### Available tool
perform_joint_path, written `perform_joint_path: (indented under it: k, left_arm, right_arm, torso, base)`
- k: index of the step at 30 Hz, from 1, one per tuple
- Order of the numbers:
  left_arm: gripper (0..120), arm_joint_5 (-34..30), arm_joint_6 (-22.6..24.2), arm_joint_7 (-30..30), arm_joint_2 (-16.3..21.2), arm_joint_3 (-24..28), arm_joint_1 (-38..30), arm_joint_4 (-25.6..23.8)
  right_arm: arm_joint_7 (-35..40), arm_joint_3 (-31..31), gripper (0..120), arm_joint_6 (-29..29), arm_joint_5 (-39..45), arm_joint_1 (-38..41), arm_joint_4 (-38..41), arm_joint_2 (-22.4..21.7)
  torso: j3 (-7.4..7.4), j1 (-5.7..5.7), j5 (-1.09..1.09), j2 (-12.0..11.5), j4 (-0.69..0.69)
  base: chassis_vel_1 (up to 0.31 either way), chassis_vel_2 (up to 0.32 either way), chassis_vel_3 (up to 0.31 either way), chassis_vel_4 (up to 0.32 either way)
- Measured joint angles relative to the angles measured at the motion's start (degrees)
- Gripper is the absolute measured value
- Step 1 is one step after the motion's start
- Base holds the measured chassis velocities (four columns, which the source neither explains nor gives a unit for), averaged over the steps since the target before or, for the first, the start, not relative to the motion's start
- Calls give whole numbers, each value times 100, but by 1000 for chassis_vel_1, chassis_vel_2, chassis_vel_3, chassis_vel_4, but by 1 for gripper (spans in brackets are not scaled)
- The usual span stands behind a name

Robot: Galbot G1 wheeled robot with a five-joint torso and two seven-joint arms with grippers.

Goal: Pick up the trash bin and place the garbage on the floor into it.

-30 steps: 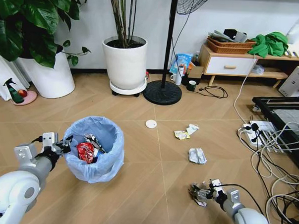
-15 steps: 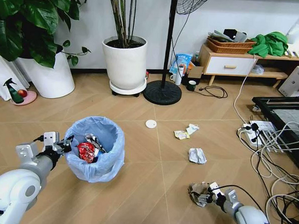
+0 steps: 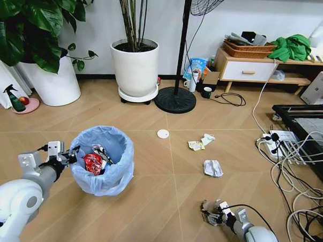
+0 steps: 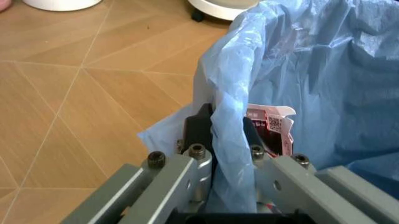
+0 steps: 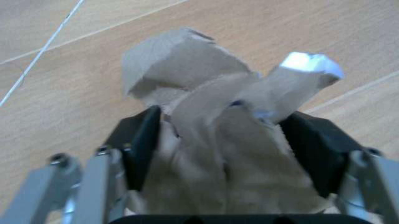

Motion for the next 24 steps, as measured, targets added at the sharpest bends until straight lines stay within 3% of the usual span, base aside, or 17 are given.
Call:
perform_joint_path:
  k: [10,18,22,24]
  left_arm:
    - [0,-107,2,182,169,20,-41,179]
    - [0,-139,7,267,275,104,-158,299]
    - [0,-138,7,336,317,153,-218,399]
    - [0,-141,7,383,360,274,-388,557]
  right_arm:
    - [395,-2,25,30,122,115,-10,116]
    - [734,26,11,-195,587,262,554,92]
    - [900,-78,2,-378,942,518,946,-37]
    - [1179,-297,0,-538,1420,810,1410,-309]
  torso:
    - [0,0,5,0,0]
    - [0,0,4,0,0]
    - [0,0,2,0,-1]
    - [1,0,5,-1,2]
  base:
    - [0,0,0,0]
    - [0,0,0,0]
    - [0,0,0,0]
    - [0,0,0,0]
